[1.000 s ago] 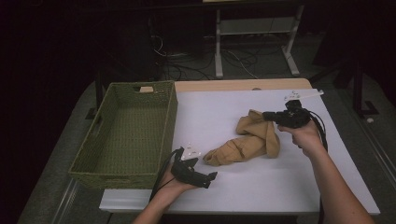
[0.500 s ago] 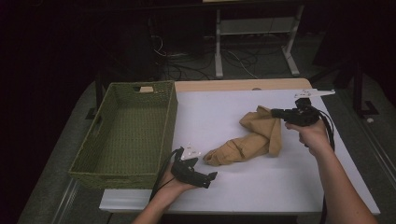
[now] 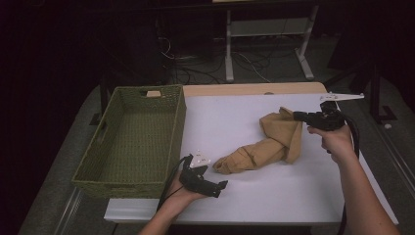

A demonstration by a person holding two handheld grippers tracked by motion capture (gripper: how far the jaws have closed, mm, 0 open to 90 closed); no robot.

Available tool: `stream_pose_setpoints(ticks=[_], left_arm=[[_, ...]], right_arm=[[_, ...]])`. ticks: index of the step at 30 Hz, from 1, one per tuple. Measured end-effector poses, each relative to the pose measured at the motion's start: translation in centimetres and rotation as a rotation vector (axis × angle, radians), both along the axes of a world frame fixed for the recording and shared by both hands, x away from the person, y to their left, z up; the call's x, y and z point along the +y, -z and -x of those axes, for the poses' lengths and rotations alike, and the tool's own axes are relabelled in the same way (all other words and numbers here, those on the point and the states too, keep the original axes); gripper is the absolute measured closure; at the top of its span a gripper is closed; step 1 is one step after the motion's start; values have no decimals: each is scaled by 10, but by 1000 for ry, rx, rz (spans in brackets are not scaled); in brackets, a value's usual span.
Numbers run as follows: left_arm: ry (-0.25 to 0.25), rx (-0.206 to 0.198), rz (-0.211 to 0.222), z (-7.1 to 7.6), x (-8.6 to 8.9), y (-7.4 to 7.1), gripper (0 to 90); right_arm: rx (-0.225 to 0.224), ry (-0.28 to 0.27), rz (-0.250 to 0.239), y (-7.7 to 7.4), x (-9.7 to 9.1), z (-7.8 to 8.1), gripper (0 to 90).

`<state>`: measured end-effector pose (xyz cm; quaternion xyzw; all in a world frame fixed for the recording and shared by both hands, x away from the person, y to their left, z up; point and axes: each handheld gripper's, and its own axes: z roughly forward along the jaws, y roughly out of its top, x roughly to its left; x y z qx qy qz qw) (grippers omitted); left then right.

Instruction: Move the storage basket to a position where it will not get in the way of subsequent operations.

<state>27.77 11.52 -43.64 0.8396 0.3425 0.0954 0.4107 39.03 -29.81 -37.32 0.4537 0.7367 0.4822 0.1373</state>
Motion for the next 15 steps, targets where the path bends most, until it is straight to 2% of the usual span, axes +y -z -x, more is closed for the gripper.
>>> stream_pose_setpoints(ticks=[15], left_arm=[[1, 0, 0, 0, 0, 0, 0]], right_arm=[[-10, 67, -8, -2, -26, 2, 870]])
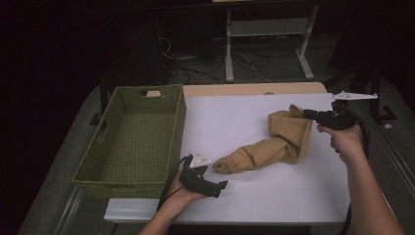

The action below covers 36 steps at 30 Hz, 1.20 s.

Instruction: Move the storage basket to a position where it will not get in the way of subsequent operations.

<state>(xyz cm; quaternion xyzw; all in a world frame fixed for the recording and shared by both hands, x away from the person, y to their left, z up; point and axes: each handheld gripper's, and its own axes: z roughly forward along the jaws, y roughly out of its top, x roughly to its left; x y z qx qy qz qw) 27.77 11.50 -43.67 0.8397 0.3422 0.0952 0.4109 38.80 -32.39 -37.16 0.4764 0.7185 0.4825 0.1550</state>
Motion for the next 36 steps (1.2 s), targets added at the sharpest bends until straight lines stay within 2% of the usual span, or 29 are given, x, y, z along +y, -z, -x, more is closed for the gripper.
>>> stream_pose_setpoints(ticks=[22, 30, 36], left_arm=[[0, 2, 2, 0, 0, 0, 0], [1, -1, 0, 0, 0, 0, 0], [4, -4, -2, 0, -1, 0, 0]], right_arm=[[14, 82, -7, 10, -30, 1, 870], [34, 114, -9, 16, -40, 1, 870], [52, 137, 8, 21, -46, 1, 870]])
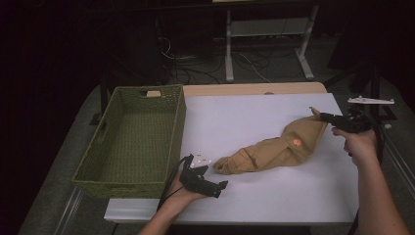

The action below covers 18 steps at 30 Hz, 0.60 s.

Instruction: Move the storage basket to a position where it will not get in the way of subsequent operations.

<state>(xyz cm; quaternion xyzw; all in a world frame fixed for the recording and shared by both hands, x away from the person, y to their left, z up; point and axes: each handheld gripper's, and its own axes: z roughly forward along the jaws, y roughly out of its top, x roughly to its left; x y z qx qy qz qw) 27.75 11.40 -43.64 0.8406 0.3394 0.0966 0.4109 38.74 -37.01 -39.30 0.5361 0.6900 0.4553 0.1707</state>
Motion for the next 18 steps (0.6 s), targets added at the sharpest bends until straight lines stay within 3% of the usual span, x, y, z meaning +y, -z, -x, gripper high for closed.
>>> stream_pose_setpoints(ticks=[18], left_arm=[[-2, -2, -4, 0, 0, 0, 0]], right_arm=[[78, 41, 33, 21, -11, -2, 870]])
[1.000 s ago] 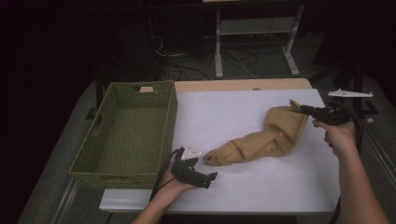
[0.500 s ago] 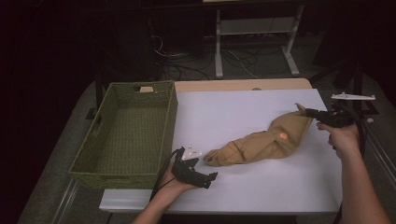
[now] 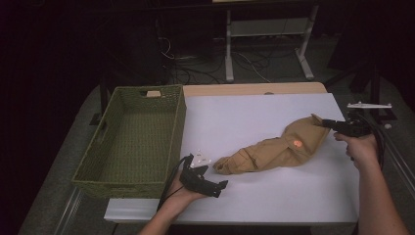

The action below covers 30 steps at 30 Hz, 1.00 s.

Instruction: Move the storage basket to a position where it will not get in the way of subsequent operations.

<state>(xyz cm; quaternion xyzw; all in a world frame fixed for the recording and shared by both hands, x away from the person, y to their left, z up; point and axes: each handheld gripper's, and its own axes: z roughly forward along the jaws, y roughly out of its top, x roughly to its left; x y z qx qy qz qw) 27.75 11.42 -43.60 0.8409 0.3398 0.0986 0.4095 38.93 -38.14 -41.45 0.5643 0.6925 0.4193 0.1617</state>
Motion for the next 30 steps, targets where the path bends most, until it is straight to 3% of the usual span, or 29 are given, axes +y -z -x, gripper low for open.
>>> stream_pose_setpoints(ticks=[10, 18, 24, 26, 30], left_arm=[[1, -1, -2, 0, -1, 0, 0], [-4, -1, -2, 0, -1, 0, 0], [1, 0, -2, 1, -1, 1, 0], [1, 0, -4, 1, -1, 1, 0], [2, -2, -2, 0, -1, 0, 0]], right_arm=[[52, 21, 57, 12, -5, -1, 870], [79, 39, 62, 17, -10, -2, 862], [51, 37, 58, 8, -8, 0, 618], [41, 32, 49, 5, -5, 1, 573], [18, 26, 83, -3, 3, 3, 470]])
